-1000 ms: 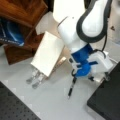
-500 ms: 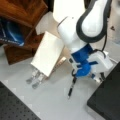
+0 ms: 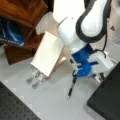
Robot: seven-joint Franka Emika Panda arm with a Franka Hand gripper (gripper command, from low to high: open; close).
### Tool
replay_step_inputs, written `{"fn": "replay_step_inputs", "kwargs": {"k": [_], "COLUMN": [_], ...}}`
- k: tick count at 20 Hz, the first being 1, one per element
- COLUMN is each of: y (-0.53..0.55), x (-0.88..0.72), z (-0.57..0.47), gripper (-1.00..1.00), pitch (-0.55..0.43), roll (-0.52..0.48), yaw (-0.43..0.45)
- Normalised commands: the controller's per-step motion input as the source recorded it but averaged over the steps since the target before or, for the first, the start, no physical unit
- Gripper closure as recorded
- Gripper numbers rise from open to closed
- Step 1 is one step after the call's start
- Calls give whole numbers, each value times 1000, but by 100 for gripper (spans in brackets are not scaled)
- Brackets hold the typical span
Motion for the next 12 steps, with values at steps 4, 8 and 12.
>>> {"fn": "replay_step_inputs", "kwargs": {"k": [4, 8, 12], "y": [39, 94, 110], "x": [118, 76, 45], "z": [343, 451, 478], "gripper": [100, 100, 100], "pitch": [34, 55, 81], "roll": [119, 30, -33], "yaw": [84, 123, 170]}}
